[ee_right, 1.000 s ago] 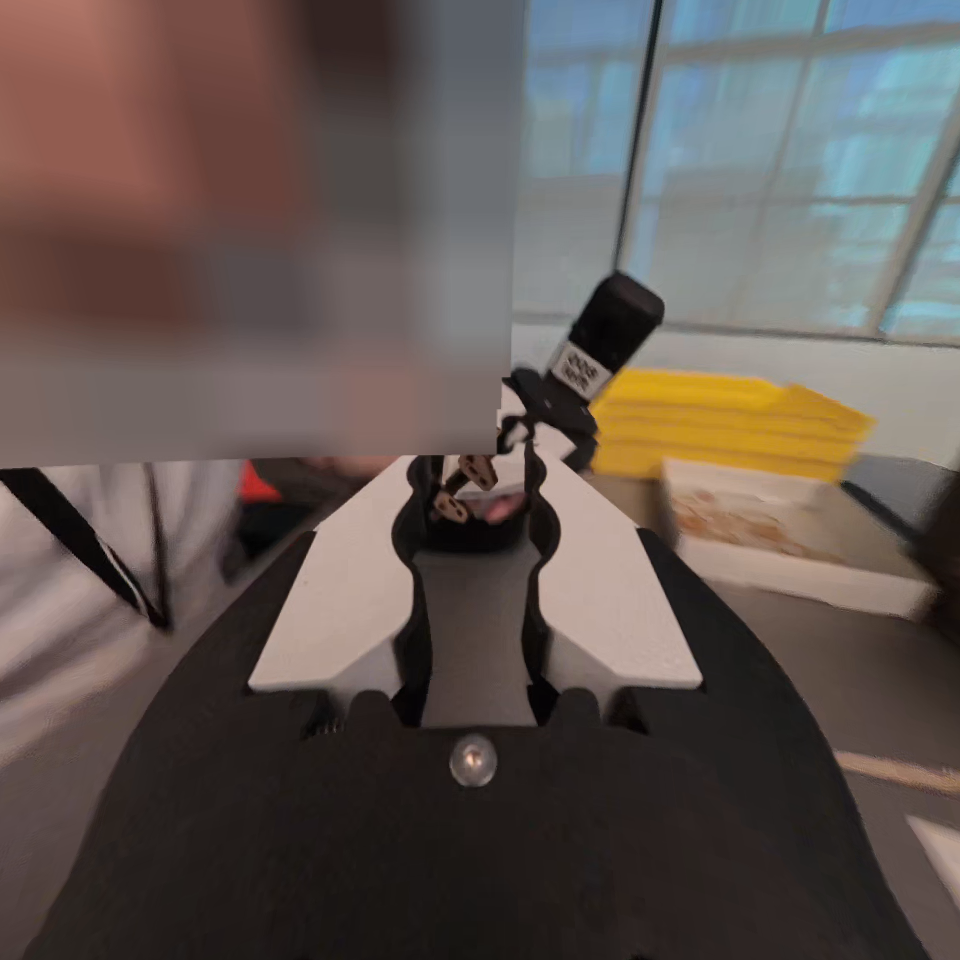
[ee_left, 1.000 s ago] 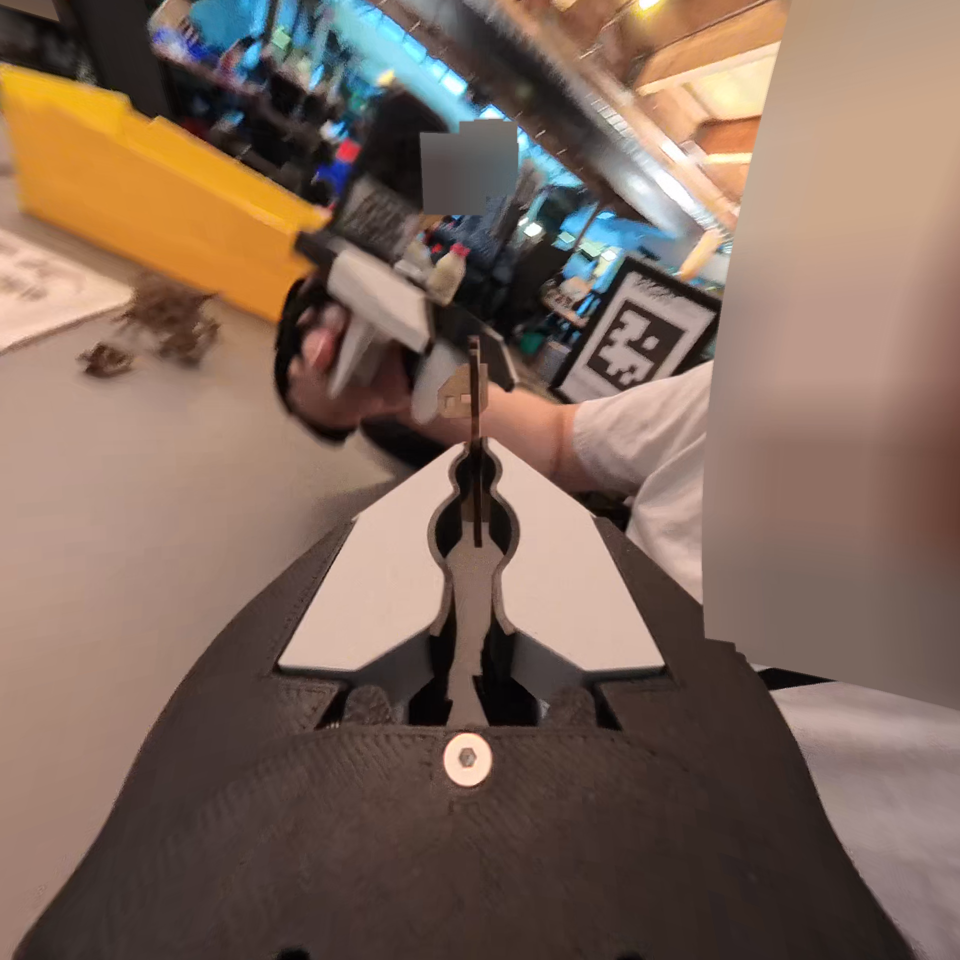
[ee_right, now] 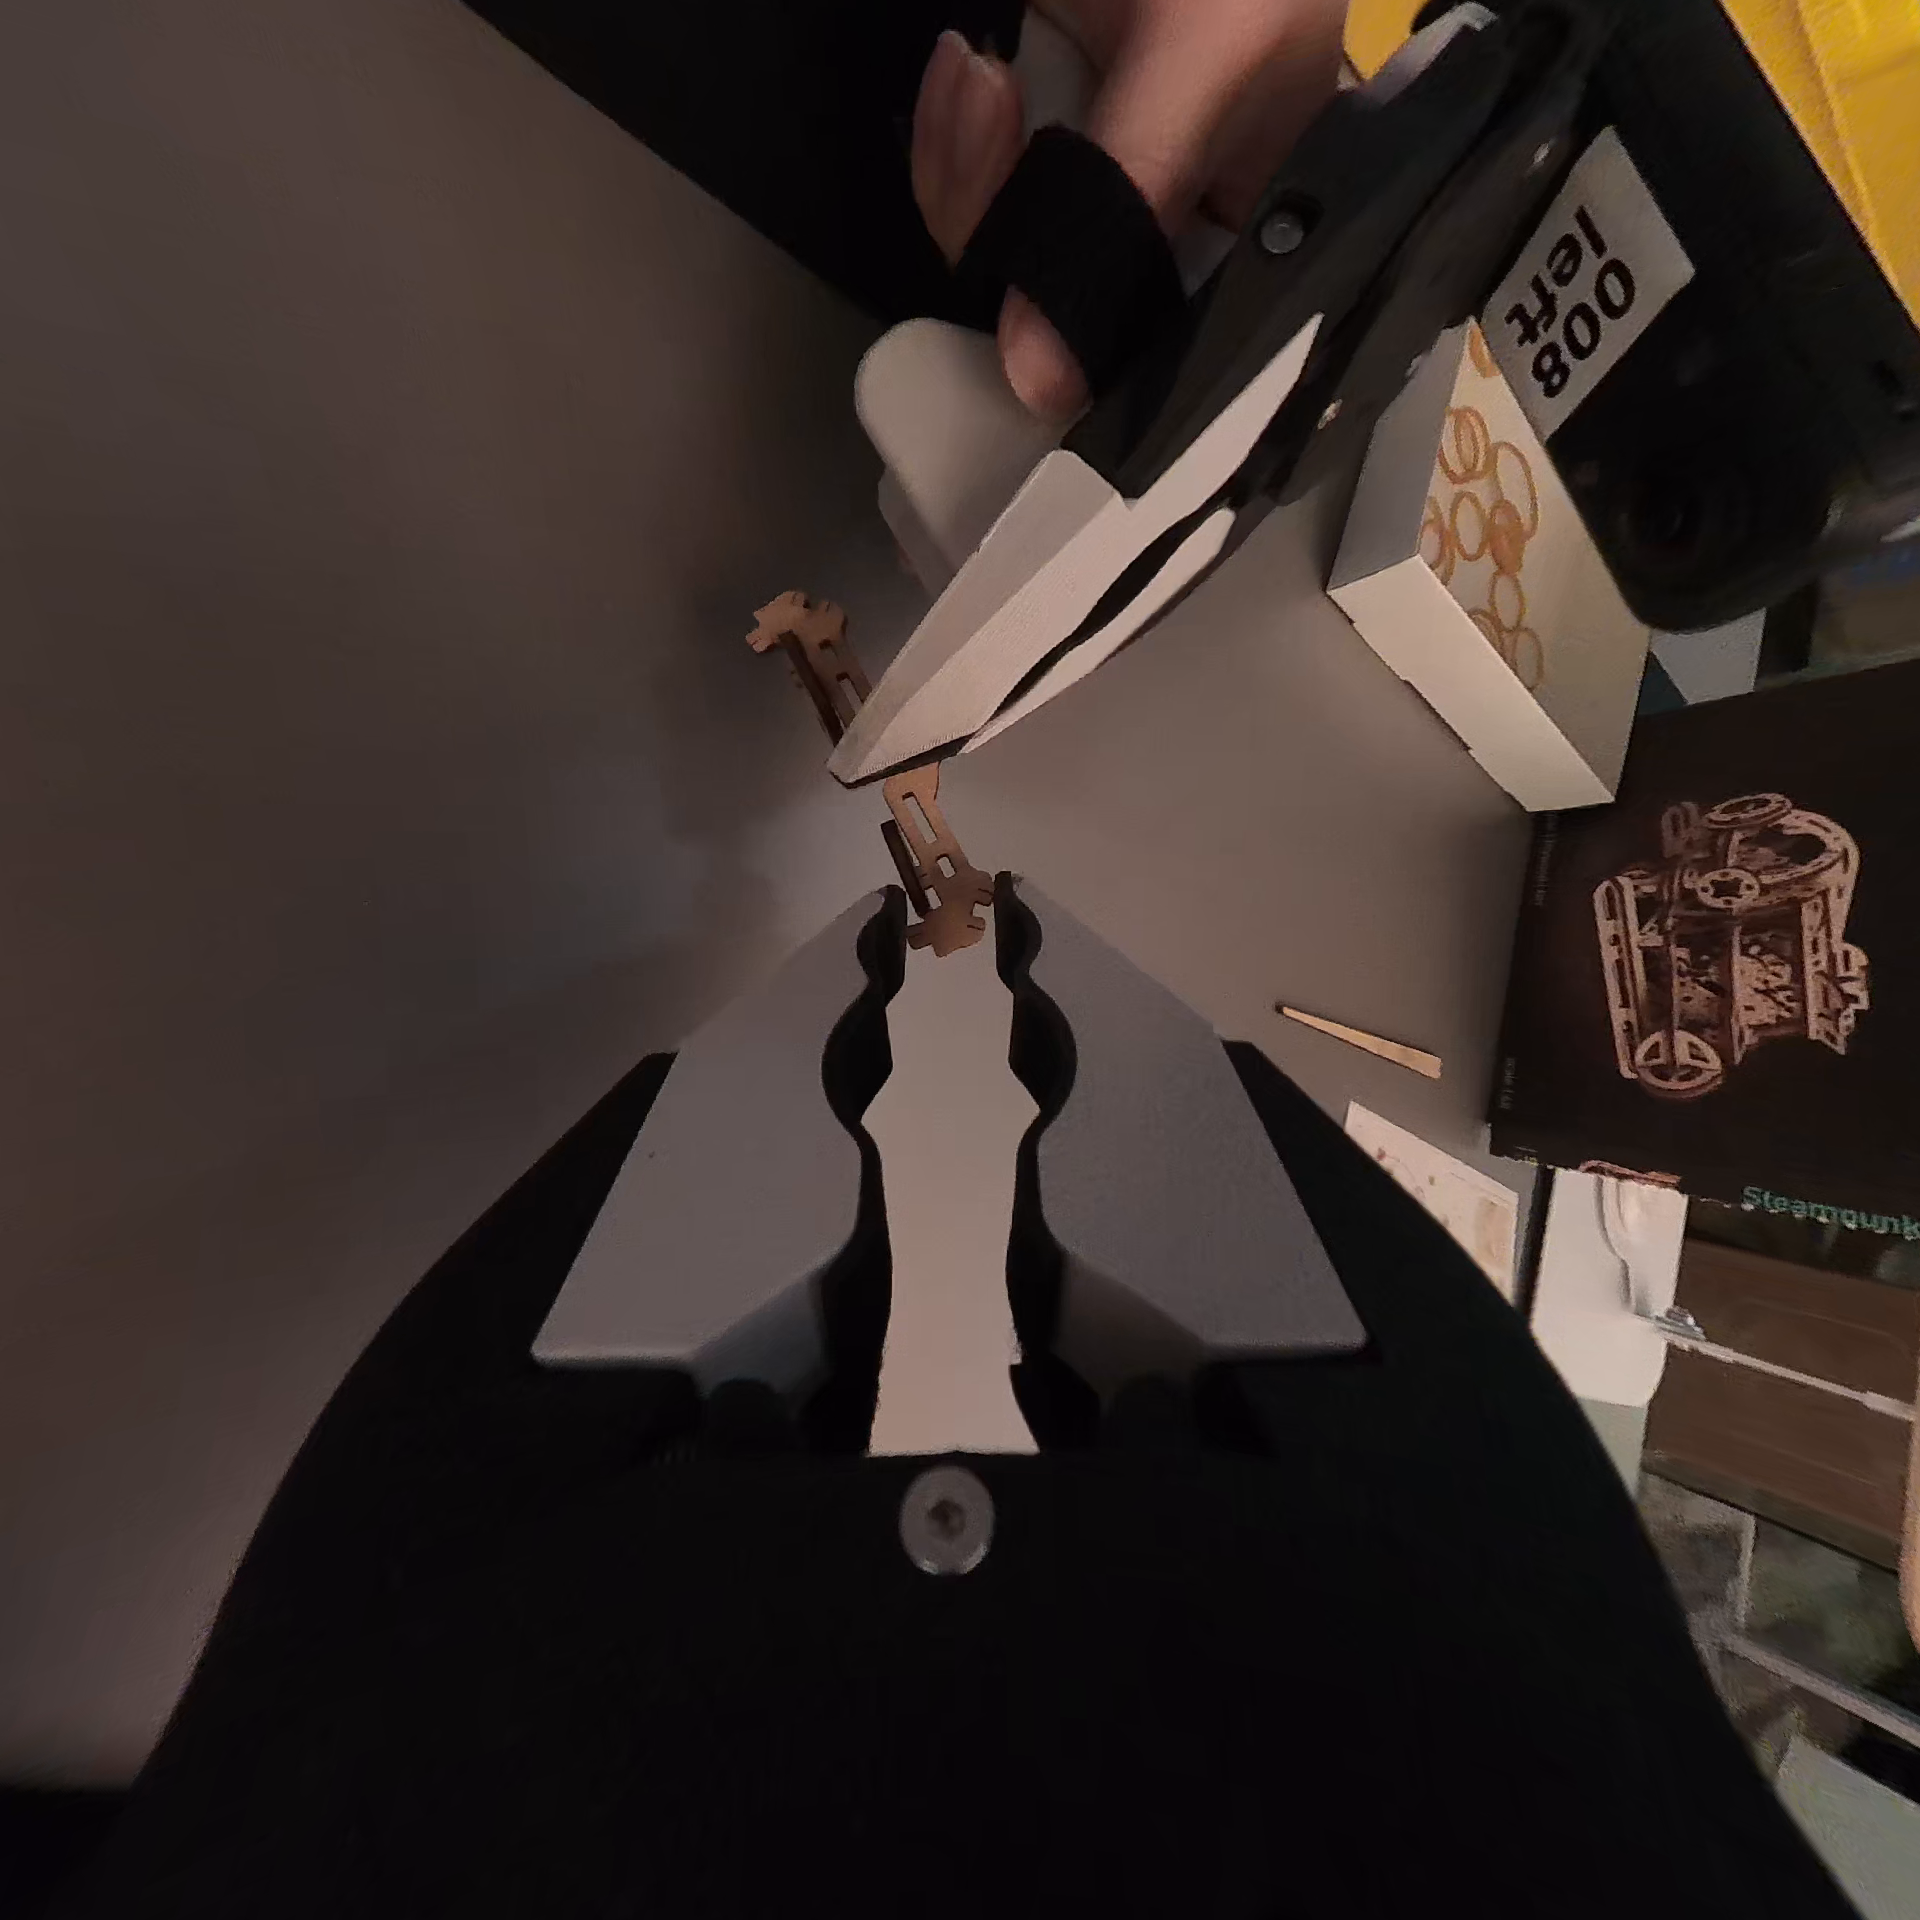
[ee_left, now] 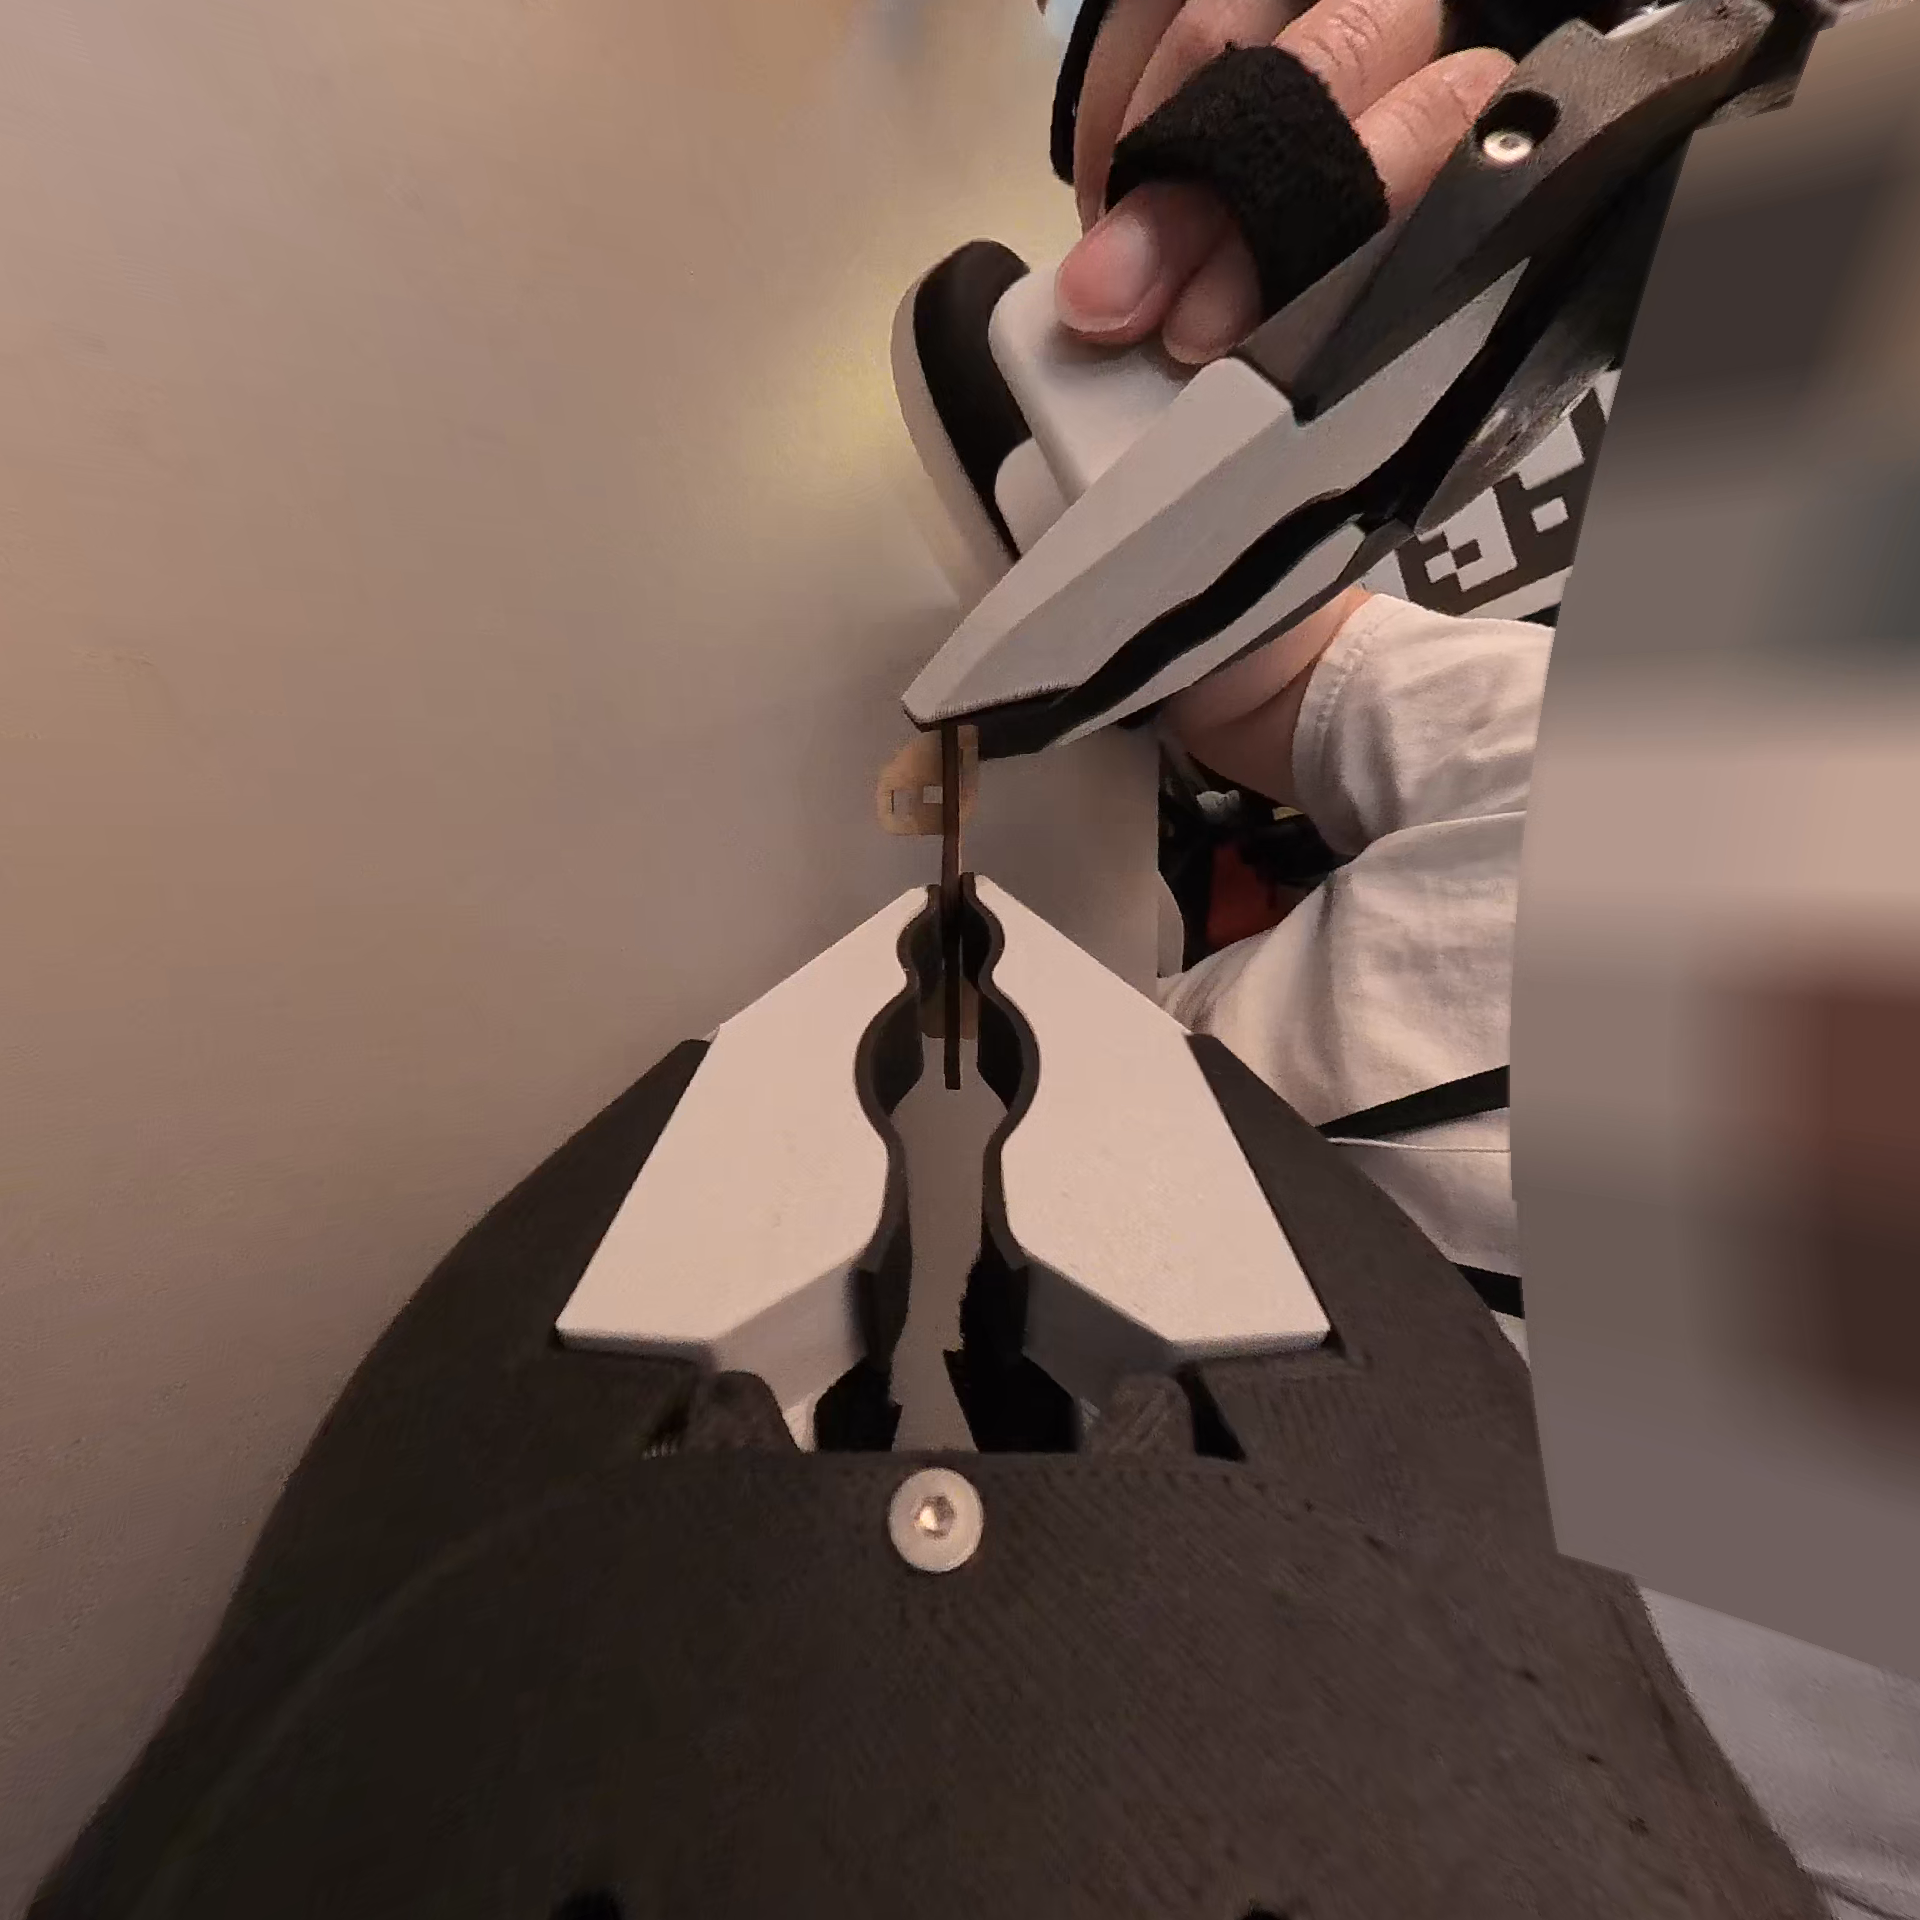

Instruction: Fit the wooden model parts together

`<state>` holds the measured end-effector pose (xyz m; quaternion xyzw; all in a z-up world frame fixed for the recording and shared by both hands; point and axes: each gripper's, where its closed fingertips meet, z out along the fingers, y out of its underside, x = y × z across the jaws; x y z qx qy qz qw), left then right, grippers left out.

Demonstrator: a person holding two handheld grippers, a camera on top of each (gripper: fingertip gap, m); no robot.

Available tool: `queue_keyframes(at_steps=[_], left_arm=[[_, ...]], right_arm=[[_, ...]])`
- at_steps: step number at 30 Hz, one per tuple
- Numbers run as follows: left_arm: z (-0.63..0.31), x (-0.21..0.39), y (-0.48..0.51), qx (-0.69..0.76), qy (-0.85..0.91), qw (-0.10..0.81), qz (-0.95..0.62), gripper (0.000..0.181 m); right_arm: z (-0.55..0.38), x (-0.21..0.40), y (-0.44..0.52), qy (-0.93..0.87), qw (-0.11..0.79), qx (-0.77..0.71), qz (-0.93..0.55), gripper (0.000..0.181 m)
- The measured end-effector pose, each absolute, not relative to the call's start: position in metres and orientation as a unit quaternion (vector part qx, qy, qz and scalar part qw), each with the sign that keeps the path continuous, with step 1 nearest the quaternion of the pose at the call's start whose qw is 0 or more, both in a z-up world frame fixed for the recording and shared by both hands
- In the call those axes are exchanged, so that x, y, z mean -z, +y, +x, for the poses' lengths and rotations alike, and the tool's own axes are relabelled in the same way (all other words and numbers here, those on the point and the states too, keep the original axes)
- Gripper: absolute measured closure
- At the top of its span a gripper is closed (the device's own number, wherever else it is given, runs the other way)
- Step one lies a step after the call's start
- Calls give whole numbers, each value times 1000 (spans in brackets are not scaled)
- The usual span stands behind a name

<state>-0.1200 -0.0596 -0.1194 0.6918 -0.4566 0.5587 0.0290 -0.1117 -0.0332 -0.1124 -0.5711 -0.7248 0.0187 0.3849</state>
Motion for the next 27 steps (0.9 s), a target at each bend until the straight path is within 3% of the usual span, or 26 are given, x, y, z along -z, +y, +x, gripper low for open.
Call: queue_keyframes(at_steps=[1,4,8,10,12,17,25,27], left_arm=[[-118,119,-55,-555,-457,12,695,181],[-111,113,-33,-530,-475,-86,698,155],[-111,109,-7,-414,-556,-249,676,153],[-110,105,-11,-396,-582,-278,653,154],[-111,110,-20,-399,-595,-253,650,153],[-113,108,-21,-477,-544,-182,666,170],[-120,110,-27,-542,-484,-81,682,170],[-120,108,-27,-549,-482,-77,678,178]], right_arm=[[-110,112,-30,-719,386,-12,-578,165],[-103,113,-16,-686,381,0,-620,165],[-103,114,-8,-647,381,-19,-660,165],[-105,112,-5,-629,385,-25,-675,165],[-107,110,-4,-624,389,-25,-677,166],[-113,104,-6,-629,412,-38,-658,165],[-118,109,-10,-651,424,-66,-626,165],[-116,110,-7,-649,423,-57,-630,165]])
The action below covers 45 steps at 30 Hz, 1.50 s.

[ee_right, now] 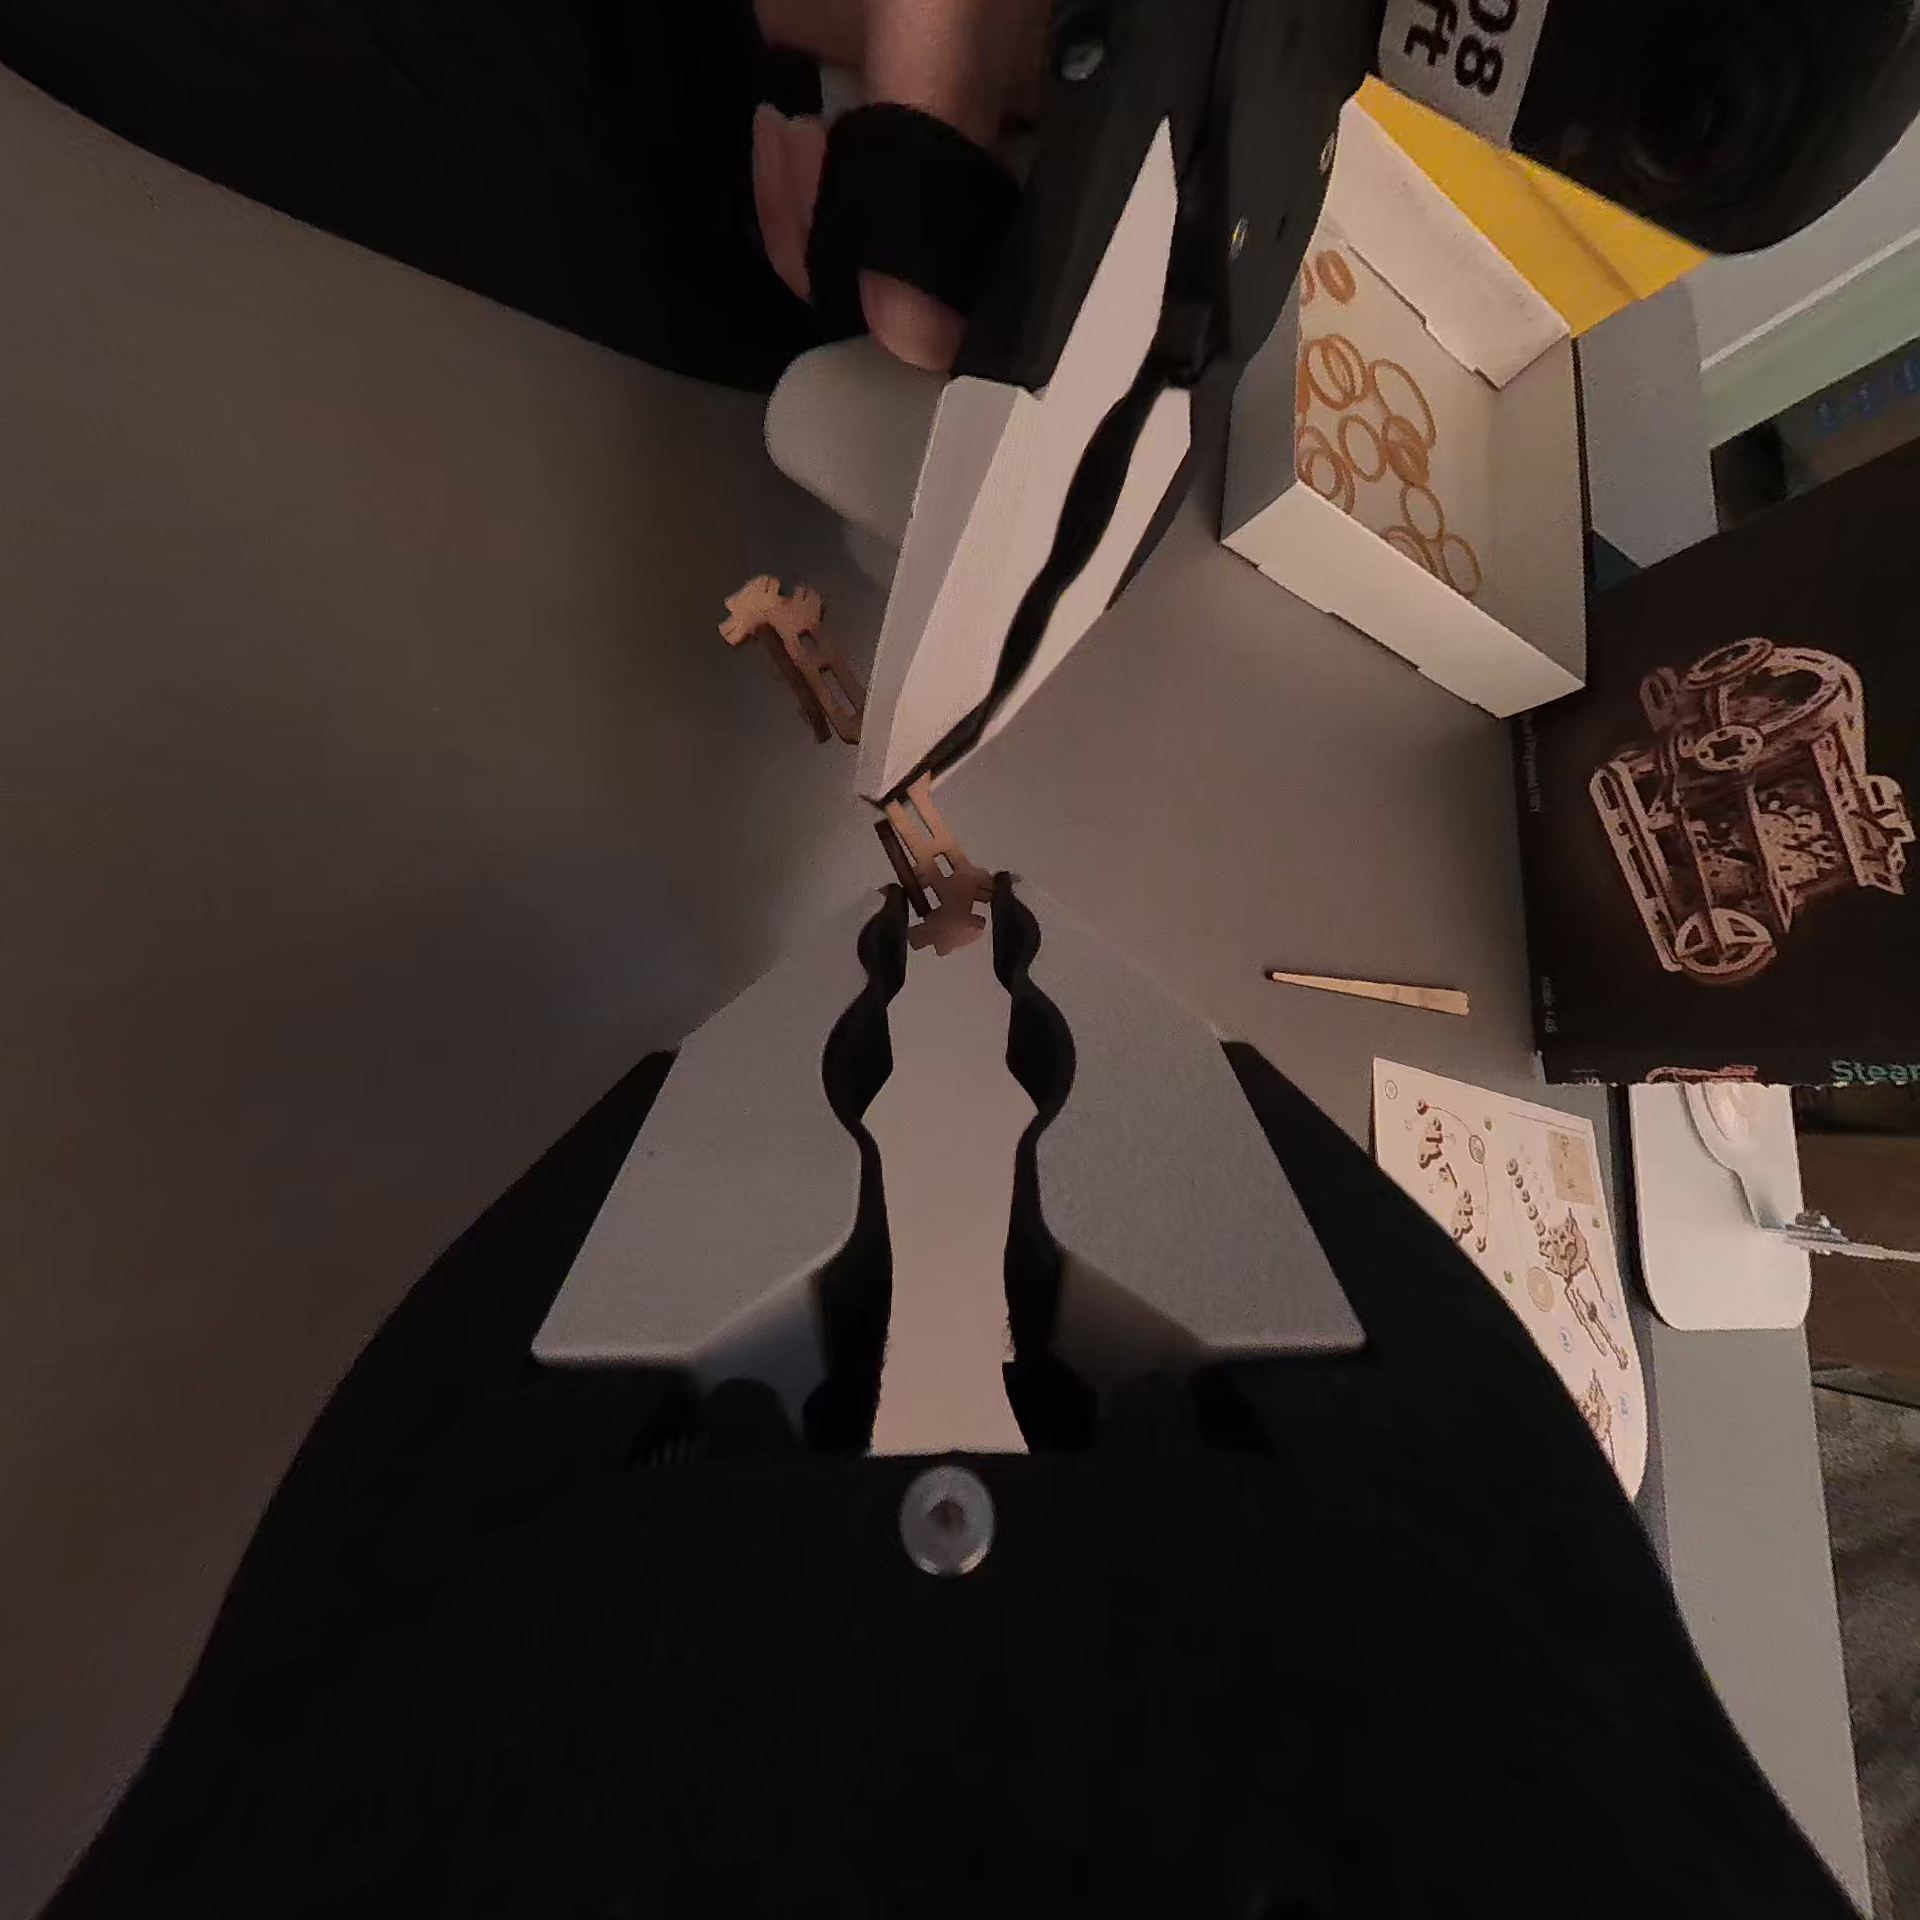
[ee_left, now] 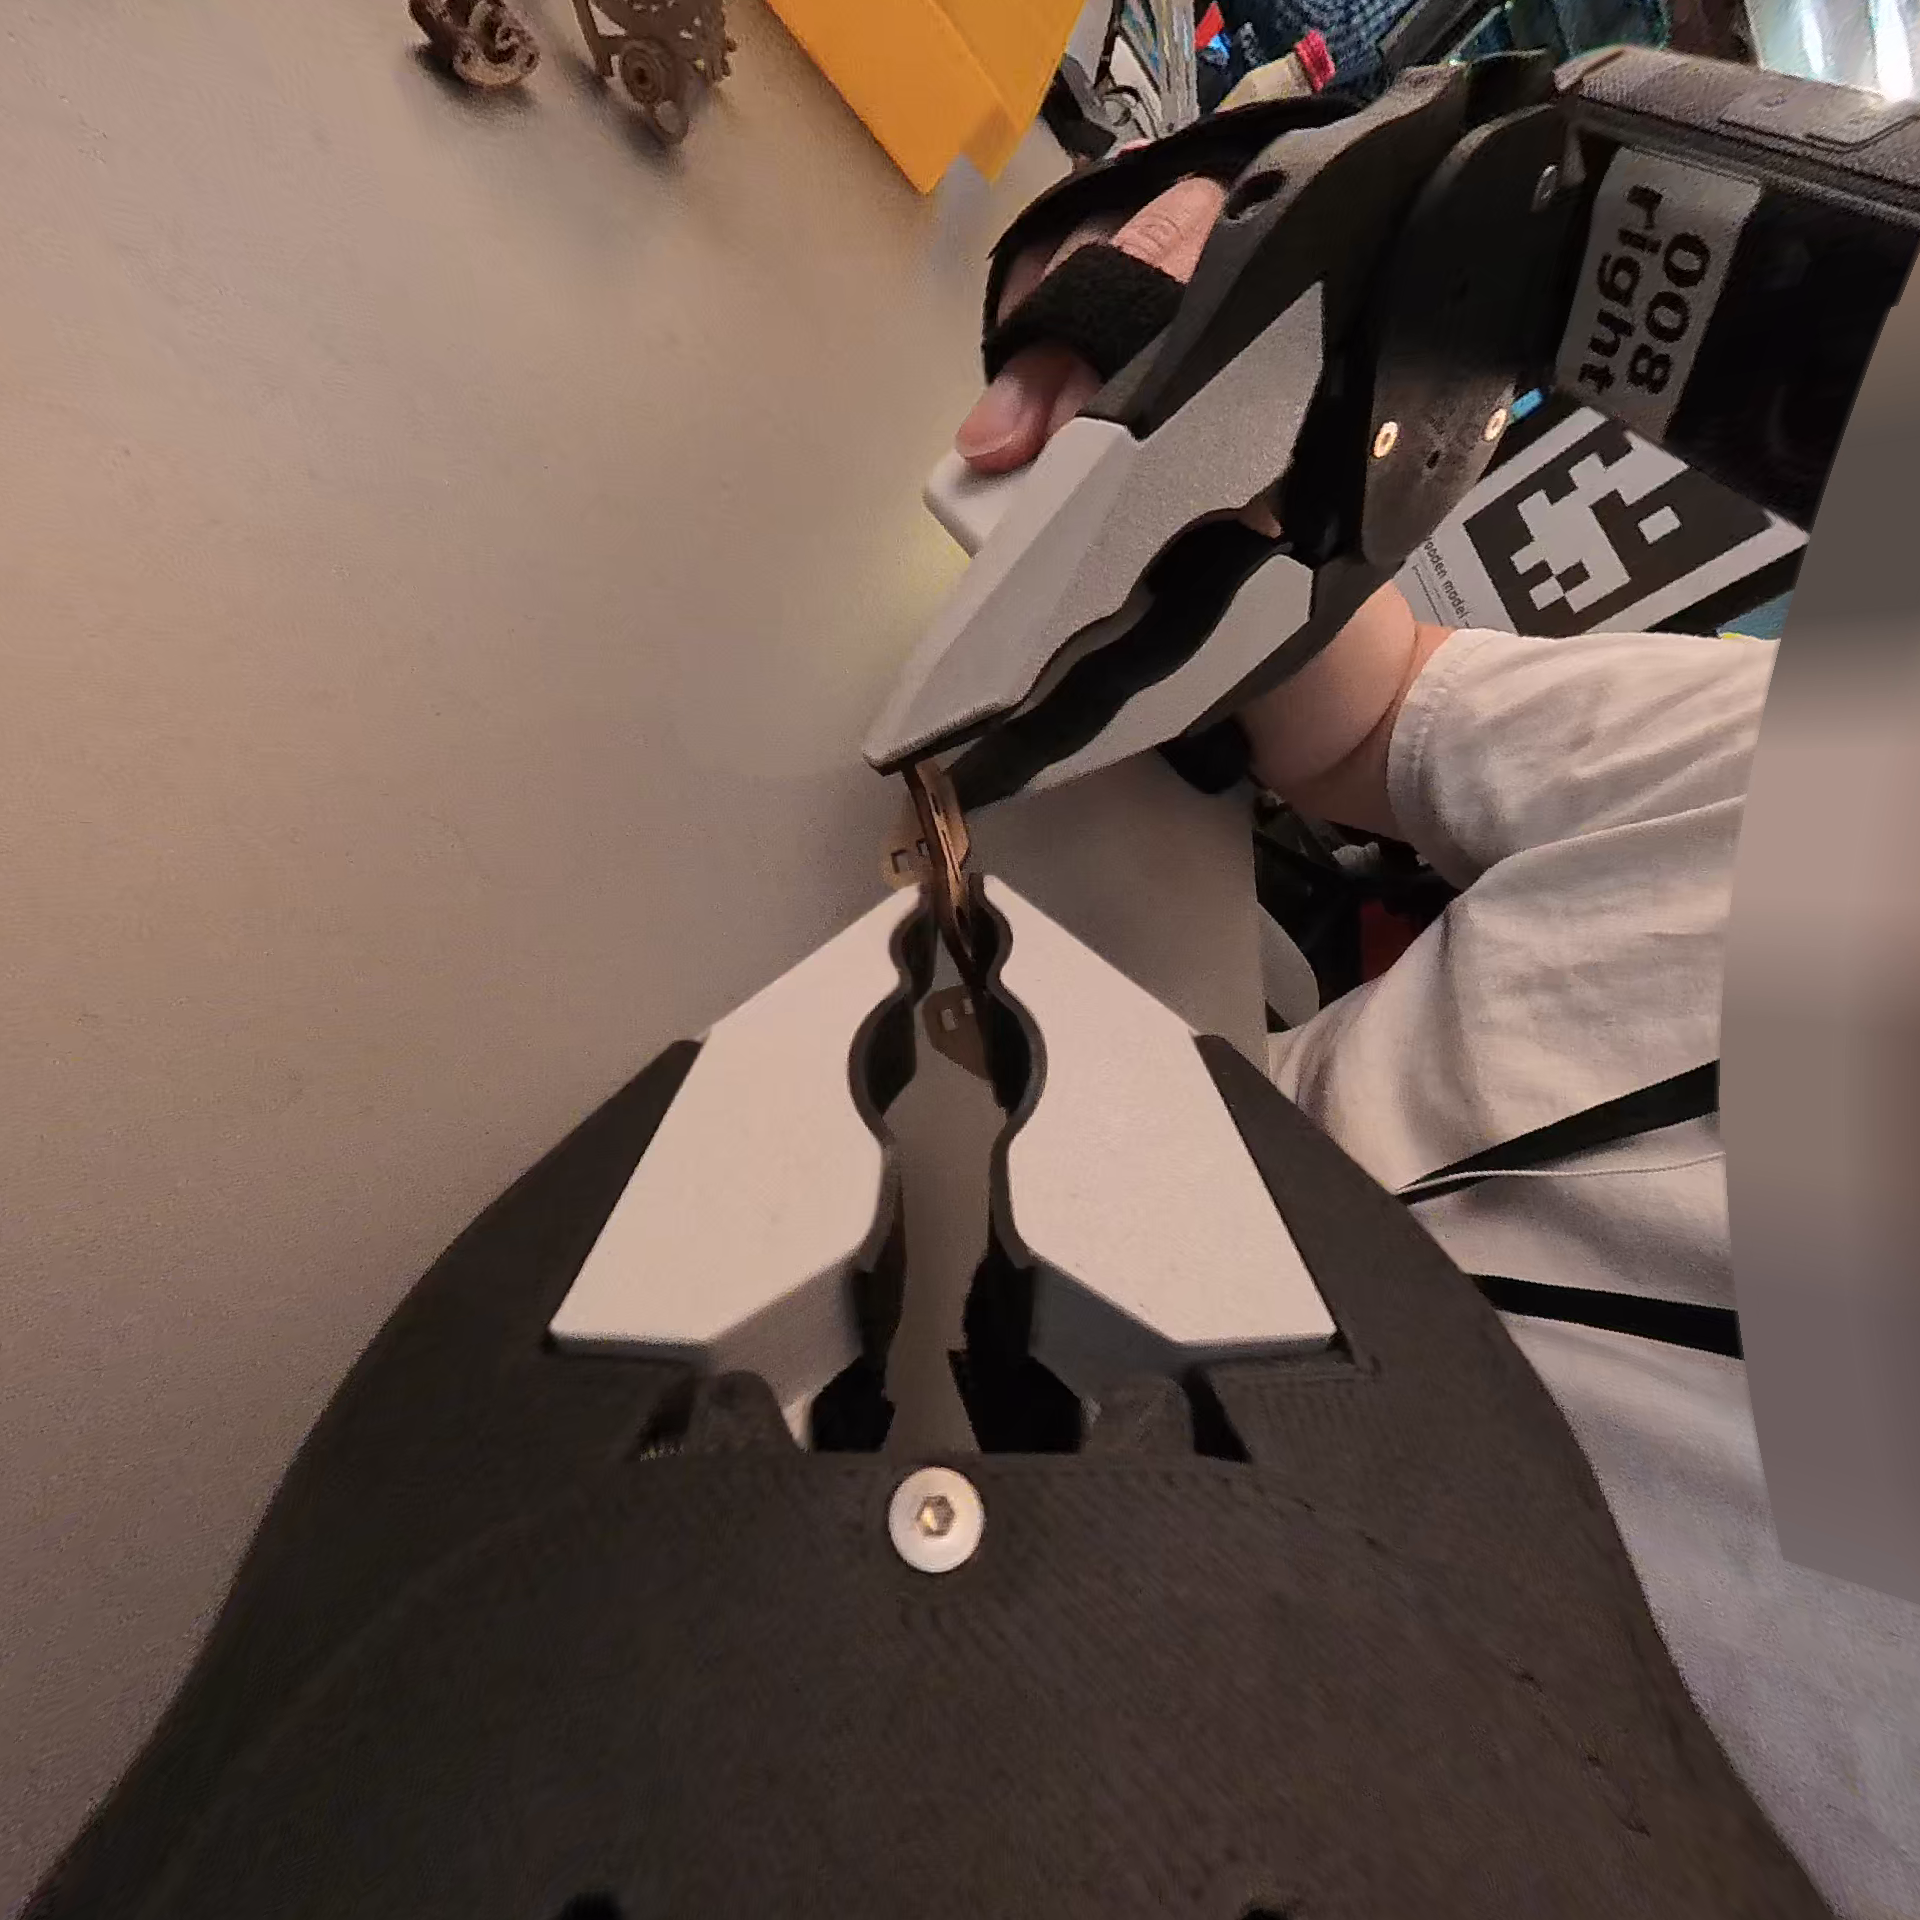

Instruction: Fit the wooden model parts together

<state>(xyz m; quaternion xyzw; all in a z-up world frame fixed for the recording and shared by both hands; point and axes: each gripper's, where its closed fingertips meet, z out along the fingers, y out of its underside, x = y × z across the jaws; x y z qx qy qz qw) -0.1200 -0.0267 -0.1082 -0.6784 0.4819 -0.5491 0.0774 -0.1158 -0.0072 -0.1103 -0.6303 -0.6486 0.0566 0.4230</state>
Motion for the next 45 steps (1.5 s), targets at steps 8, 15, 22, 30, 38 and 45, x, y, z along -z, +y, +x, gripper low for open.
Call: queue_keyframes(at_steps=[8,15,22,30,38,45], left_arm=[[-120,106,-25,557,472,76,-679,180],[-122,112,-34,559,467,29,-684,181],[-122,122,-34,544,452,14,-707,181],[-122,128,-37,541,446,-5,-713,181],[-122,123,-34,562,427,-13,-709,181],[-127,43,32,691,302,165,-636,152]], right_arm=[[-116,106,-6,-644,435,-61,-626,165],[-121,109,-23,-709,428,-15,-560,163],[-119,120,-23,-710,386,18,-588,166],[-117,127,-26,-732,372,37,-570,167],[-117,124,-24,-715,378,9,-589,169],[-99,87,8,-562,464,-137,-671,169]])
